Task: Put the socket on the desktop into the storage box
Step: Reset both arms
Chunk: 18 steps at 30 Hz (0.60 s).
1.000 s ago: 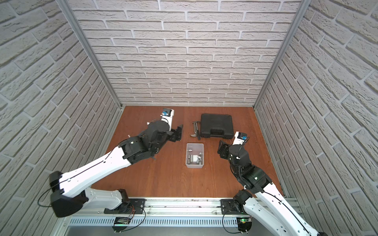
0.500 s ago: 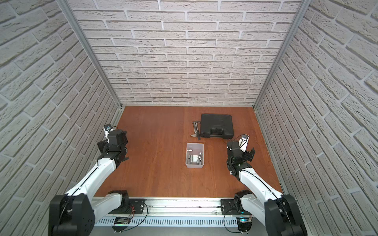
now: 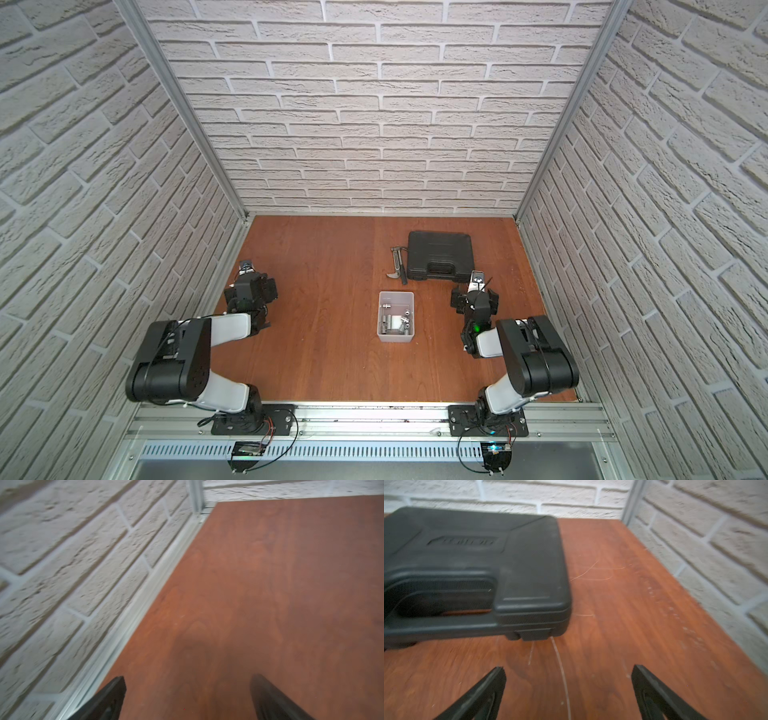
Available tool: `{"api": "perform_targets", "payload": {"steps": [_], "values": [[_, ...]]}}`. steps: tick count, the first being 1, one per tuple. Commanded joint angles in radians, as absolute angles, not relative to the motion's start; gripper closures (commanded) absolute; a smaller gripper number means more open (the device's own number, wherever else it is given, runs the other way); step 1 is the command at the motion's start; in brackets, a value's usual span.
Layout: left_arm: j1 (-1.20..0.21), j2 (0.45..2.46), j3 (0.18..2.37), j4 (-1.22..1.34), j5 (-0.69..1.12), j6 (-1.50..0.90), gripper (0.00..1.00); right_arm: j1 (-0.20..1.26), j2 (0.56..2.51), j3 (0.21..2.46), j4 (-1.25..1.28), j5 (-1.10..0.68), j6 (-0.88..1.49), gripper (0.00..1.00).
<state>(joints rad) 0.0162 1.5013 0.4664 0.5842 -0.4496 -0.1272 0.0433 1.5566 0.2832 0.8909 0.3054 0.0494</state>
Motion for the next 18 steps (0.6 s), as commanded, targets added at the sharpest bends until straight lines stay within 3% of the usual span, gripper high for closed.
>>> {"api": "perform_targets", "payload": {"steps": [1, 3, 18], "values": [[0.015, 1.506, 0.433, 0.748, -0.303, -0.045, 0.02, 0.023, 1.537, 0.39, 0.887, 0.146, -0.015, 0.01], [0.04, 1.552, 0.377, 0.928, -0.211, -0.038, 0.02, 0.004, 1.531, 0.396, 0.853, 0.123, -0.001, 0.01], [0.034, 1.551, 0.37, 0.906, -0.245, -0.042, 0.02, 0.008, 1.515, 0.398, 0.832, 0.128, -0.003, 0.01]]}}
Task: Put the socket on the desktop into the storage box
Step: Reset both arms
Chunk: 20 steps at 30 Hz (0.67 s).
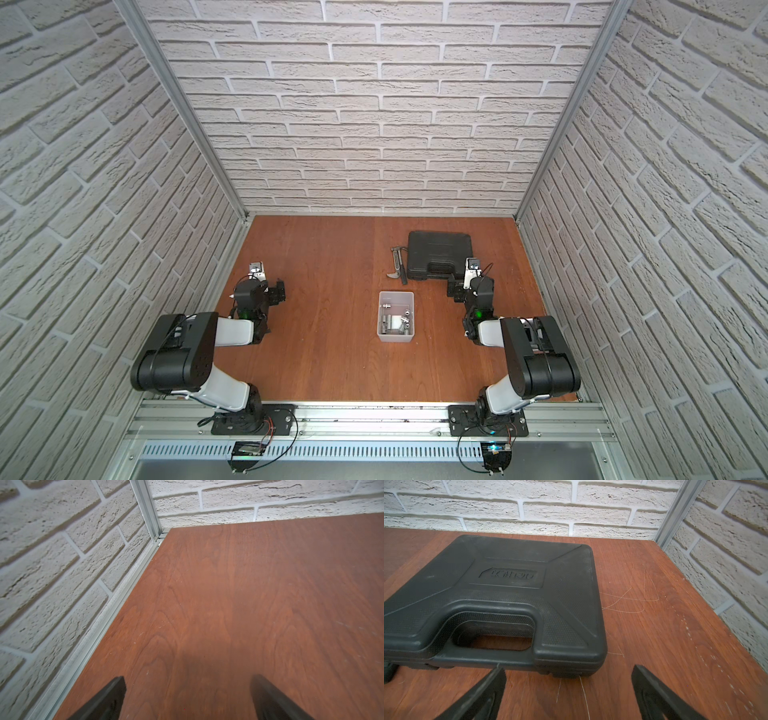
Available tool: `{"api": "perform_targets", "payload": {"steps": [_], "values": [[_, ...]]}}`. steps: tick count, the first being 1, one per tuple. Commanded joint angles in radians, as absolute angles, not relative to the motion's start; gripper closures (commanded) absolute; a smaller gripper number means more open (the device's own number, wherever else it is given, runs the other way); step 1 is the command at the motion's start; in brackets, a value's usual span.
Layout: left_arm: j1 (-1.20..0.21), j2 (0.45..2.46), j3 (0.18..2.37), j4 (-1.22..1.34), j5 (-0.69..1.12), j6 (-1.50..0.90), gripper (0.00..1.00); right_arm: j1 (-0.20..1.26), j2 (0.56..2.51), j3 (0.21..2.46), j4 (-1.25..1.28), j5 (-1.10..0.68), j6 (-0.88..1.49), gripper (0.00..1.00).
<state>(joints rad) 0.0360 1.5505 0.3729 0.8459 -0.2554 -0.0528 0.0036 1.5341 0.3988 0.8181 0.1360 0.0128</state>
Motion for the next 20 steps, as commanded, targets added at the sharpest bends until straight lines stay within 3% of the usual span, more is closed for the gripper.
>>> {"api": "perform_targets", "payload": {"steps": [1, 20], "values": [[0.034, 1.55, 0.37, 0.908, -0.244, -0.044, 0.02, 0.007, 1.519, 0.398, 0.835, 0.128, -0.003, 0.01], [0.034, 1.549, 0.371, 0.907, -0.242, -0.043, 0.02, 0.005, 1.518, 0.4, 0.831, 0.12, -0.001, 0.01]]}}
